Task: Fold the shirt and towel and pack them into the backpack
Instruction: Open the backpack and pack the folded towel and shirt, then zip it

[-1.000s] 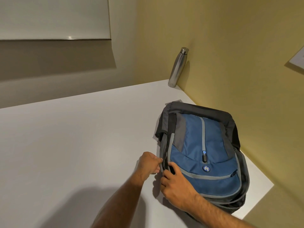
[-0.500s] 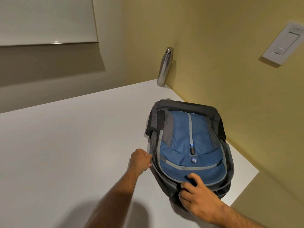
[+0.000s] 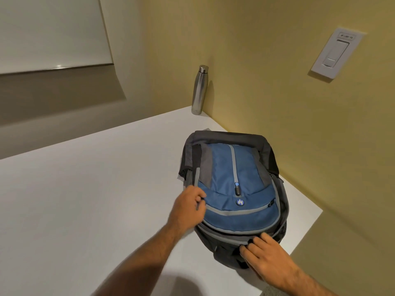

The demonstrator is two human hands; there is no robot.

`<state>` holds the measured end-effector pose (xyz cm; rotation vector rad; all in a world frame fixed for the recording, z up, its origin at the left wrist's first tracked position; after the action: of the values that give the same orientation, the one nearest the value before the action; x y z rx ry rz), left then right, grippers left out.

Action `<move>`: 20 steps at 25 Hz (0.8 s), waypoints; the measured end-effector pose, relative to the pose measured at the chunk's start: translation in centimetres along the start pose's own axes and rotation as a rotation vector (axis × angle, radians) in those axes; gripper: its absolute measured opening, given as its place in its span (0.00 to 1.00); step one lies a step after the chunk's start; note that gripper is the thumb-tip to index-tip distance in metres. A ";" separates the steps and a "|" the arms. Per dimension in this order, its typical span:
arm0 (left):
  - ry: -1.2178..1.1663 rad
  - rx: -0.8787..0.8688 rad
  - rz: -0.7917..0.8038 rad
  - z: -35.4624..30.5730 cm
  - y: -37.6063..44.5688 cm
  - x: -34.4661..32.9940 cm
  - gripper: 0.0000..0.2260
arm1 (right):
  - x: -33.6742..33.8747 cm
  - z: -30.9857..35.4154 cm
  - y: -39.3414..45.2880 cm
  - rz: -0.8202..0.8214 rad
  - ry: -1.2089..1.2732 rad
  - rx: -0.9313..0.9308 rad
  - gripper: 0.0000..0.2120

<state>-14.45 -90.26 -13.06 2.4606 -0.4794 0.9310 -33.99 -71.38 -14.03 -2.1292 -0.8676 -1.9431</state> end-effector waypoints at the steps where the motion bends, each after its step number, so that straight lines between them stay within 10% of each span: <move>1: 0.005 -0.188 0.061 -1.4 -0.5 -0.3 0.05 | -0.2 0.3 0.0 -0.001 0.056 -0.055 0.04; 6: 0.444 -0.736 0.440 -6.2 -3.2 -3.9 0.06 | -0.7 1.3 -0.1 -0.093 0.392 -0.515 0.07; 20: 0.617 -0.540 0.627 -8.1 -3.2 -5.7 0.10 | -0.9 1.4 -1.1 -0.280 0.679 -0.858 0.07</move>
<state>-21.32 -82.41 -12.54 1.4454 -1.1205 1.4871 -33.29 -70.15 -15.44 -1.3926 -0.1980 -3.3076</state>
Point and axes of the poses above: each hand's wrist, its own y-axis towards the middle knuckle, its own x-axis out of the back of the hand, z = x × y, the point moved 2 cm from there along y, towards the middle knuckle, and after that the axes turned 10 degrees about y, right-handed, at the moved point
